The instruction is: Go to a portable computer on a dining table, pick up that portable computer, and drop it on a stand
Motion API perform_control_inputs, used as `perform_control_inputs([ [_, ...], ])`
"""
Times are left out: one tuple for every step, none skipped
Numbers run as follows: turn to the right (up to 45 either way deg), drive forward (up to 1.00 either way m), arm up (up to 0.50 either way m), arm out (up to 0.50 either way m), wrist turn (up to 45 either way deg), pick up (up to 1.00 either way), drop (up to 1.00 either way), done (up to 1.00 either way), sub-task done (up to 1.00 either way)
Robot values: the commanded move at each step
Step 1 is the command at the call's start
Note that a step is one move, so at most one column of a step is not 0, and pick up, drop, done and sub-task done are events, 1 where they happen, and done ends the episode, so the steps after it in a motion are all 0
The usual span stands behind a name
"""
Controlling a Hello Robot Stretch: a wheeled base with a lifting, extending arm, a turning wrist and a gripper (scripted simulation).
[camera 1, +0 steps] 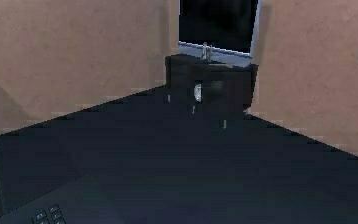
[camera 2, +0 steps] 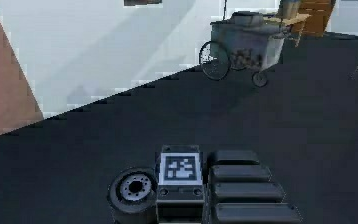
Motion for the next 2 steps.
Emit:
perform_control_inputs([
  [0.0, 0.60, 0.00, 0.00, 0.0, 0.00, 0.00, 0.00, 0.00],
  [-6.0, 0.00, 0.00, 0.00, 0.0, 0.00, 0.00, 0.00, 0.00],
])
